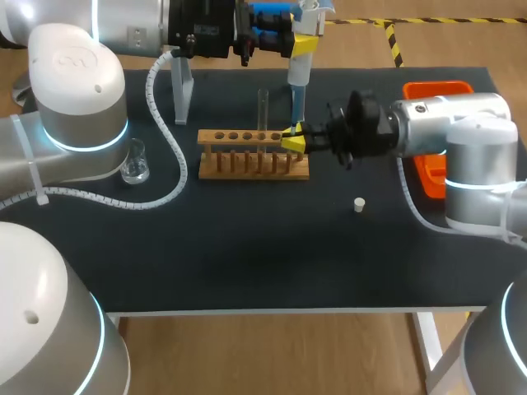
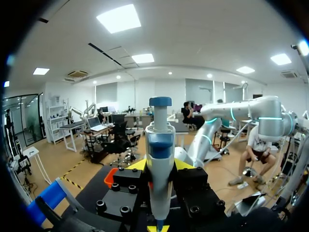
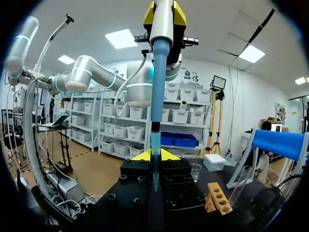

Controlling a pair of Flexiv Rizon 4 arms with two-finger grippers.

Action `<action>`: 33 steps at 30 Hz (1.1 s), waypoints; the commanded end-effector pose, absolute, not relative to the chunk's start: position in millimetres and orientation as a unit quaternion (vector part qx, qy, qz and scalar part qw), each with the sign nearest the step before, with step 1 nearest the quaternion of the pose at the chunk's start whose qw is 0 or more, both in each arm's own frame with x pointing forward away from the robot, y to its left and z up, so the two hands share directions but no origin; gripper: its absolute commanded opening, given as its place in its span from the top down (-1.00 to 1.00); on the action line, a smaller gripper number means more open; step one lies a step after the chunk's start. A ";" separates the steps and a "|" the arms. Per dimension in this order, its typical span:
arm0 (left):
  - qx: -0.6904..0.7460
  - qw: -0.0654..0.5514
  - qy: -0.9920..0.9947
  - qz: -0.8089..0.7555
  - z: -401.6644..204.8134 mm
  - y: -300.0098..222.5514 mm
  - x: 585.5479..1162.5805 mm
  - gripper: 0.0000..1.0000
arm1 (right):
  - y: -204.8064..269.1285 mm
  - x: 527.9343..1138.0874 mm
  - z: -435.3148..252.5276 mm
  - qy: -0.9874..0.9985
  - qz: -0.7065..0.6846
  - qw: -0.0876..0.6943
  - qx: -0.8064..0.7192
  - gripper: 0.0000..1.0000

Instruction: Invert the test tube, pick up the pipette, mount the tip to pipette, aspirate from beaker and dispense into the tube, eject the tip, return the pipette, and cap with the stopper.

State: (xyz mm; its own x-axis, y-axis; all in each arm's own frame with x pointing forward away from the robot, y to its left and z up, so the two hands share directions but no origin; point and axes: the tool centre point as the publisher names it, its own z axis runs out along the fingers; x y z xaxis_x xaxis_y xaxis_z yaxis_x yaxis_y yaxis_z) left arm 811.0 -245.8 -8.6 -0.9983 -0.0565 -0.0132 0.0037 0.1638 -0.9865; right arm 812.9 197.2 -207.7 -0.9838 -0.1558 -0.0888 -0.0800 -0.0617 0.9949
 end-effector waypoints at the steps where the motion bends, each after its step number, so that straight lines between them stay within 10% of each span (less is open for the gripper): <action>1: -0.017 0.024 0.762 -0.647 -8.9 -245.7 811.1 1.00 | 198.6 813.4 -202.7 -0.684 -0.724 0.025 0.088 1.00; 33: -0.017 0.024 0.762 -0.647 -8.9 -245.7 811.1 1.00 | 199.7 816.9 -159.0 -0.672 -0.735 0.021 0.090 1.00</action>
State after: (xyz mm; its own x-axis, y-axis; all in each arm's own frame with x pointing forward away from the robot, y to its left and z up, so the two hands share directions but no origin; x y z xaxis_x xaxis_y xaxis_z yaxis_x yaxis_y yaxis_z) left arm 810.6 -246.5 2.6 -0.9982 -0.0575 -0.0160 0.0067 0.1576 -0.9875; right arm 818.0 202.5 -179.2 -0.9831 -0.1515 -0.1026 -0.0877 -0.1018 0.9909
